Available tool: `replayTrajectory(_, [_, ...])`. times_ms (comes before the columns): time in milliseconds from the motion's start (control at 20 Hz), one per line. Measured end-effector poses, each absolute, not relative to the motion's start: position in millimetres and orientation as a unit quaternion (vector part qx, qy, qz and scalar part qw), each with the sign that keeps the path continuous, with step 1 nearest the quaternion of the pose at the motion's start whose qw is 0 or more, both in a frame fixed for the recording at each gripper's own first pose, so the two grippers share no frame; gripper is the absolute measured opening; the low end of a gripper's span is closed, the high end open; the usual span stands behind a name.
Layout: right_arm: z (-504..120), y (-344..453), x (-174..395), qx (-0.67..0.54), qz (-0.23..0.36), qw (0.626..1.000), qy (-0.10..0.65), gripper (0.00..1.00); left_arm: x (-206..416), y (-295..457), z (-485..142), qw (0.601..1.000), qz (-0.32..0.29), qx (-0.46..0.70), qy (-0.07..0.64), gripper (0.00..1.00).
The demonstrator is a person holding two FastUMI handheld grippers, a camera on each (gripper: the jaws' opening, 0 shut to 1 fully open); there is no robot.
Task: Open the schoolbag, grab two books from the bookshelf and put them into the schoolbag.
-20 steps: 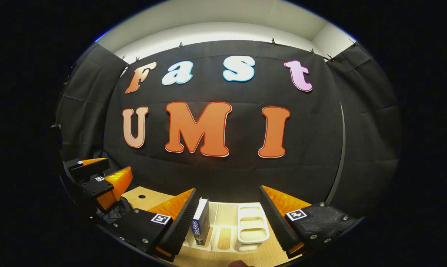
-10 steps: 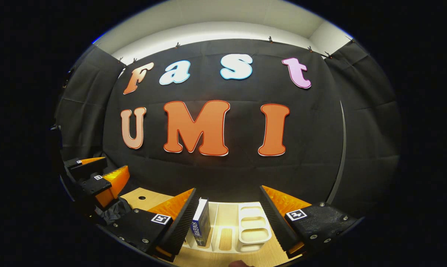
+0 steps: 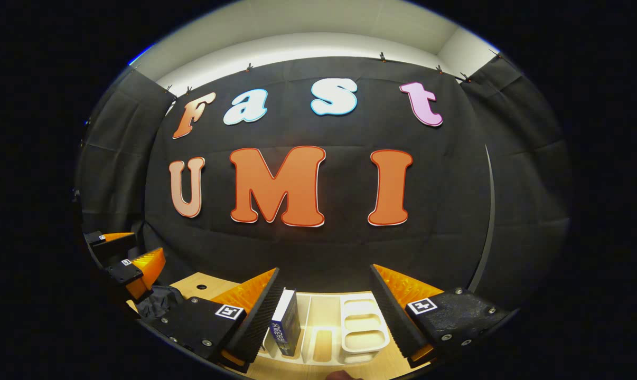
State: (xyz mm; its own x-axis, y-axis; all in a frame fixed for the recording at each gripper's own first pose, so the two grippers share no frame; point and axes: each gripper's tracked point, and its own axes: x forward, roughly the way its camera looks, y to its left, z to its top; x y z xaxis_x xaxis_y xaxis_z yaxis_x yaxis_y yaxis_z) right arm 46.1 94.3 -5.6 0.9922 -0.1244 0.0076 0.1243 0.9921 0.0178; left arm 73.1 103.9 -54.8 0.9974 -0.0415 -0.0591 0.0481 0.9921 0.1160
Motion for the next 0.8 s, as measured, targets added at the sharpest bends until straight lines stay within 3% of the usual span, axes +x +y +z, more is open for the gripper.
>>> replayTrajectory(50, [-10, 93, 47, 0.007, -0.061, 0.998, 0.0, 0.97, 73, 111, -63, 0.996, -0.018, 0.074, 0.038, 1.0])
replayTrajectory(100, [-11, 94, 48, 0.003, -0.059, 0.998, 0.001, 0.96, 72, 115, -70, 0.995, -0.016, 0.087, 0.047, 0.96])
replayTrajectory(200, [-12, 88, 51, -0.007, -0.061, 0.998, -0.001, 0.97, 70, 125, -82, 0.994, -0.012, 0.099, 0.052, 1.0])
replayTrajectory(400, [-21, 77, 59, -0.01, -0.062, 0.998, 0.011, 0.97, 77, 145, -112, 0.985, -0.001, 0.16, 0.071, 0.96])
replayTrajectory(500, [-25, 72, 63, -0.013, -0.064, 0.998, 0.014, 0.97, 73, 141, -126, 0.98, -0.007, 0.182, 0.081, 1.0])
replayTrajectory(750, [-37, 62, 71, -0.016, -0.058, 0.998, 0.026, 0.97, 43, 126, -180, 0.959, -0.03, 0.256, 0.117, 0.96])
replayTrajectory(800, [-40, 61, 72, -0.017, -0.055, 0.998, 0.029, 0.96, 35, 124, -192, 0.955, -0.033, 0.268, 0.124, 1.0])
